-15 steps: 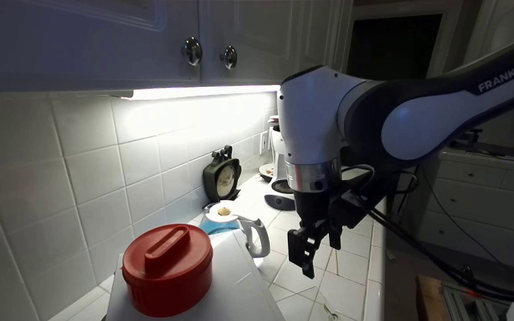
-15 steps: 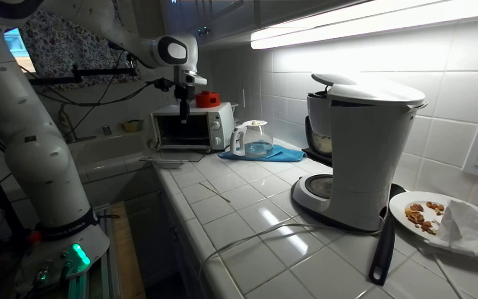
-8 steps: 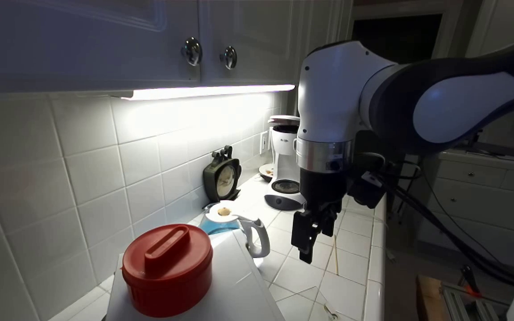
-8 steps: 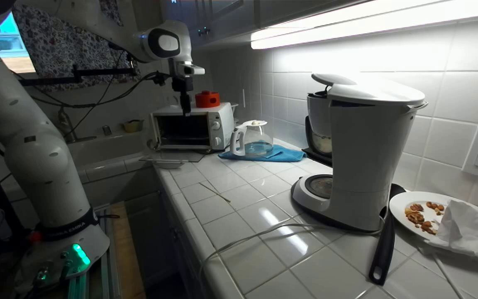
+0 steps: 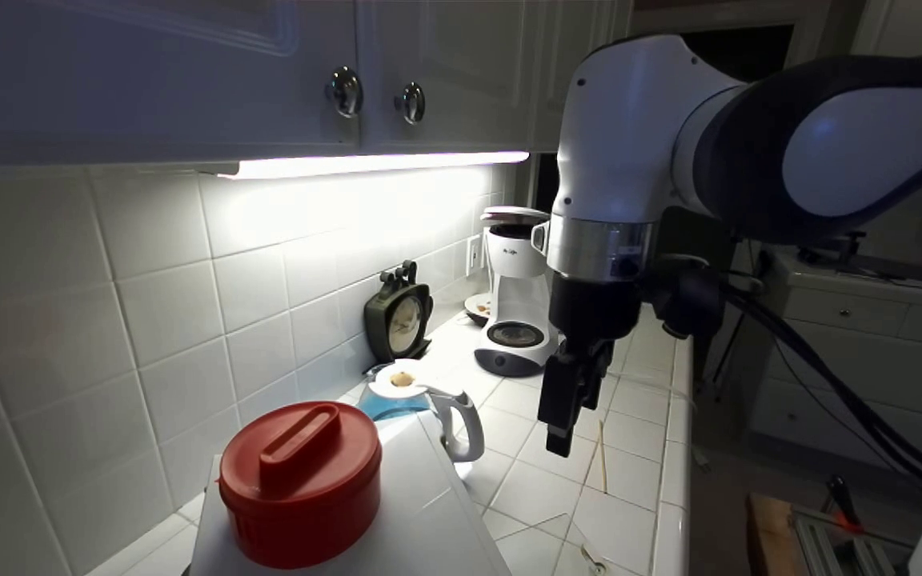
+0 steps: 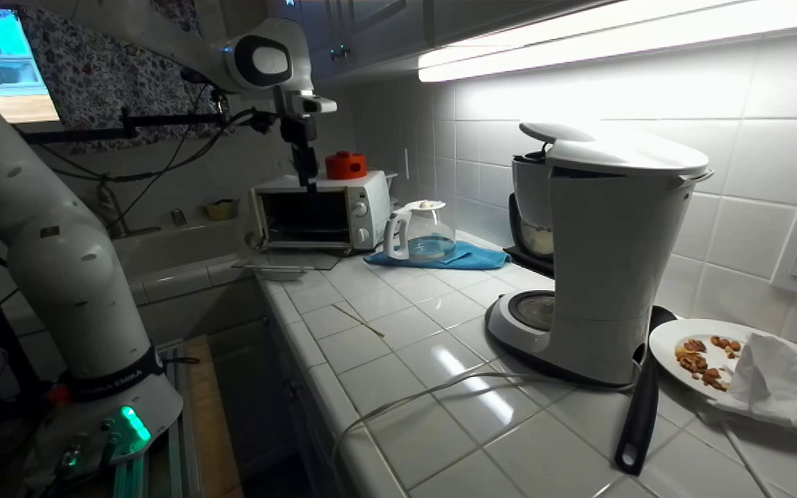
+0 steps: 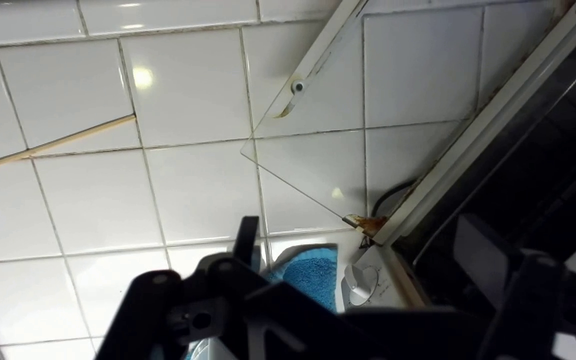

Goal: Open the oven door.

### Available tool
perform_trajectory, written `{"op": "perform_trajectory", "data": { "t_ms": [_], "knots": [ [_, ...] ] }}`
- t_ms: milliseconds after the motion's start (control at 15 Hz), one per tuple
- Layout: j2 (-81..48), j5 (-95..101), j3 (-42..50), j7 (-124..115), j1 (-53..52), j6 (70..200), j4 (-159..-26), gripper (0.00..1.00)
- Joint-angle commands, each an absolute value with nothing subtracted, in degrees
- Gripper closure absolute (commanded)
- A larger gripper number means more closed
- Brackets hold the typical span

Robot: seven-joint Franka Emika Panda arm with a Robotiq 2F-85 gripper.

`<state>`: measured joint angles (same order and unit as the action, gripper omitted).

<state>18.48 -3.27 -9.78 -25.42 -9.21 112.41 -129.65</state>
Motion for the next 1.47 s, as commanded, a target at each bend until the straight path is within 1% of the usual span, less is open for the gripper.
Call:
{"op": "perform_trajectory", "data": {
  "t_ms": [0, 667, 1333, 1400],
  "knots": [
    [21.4, -5.0, -9.9, -23.2, -8.4, 110.1, -130.7, 0.0],
    [23.0, -4.1, -10.2, -22.7, -7.7, 104.0, -129.8, 0.0],
    [23.4, -3.7, -10.3, -22.8, -7.4, 102.7, -129.5, 0.0],
    [22.2, -3.6, -10.7, -23.6, -7.3, 104.0, -129.5, 0.0]
  ]
}}
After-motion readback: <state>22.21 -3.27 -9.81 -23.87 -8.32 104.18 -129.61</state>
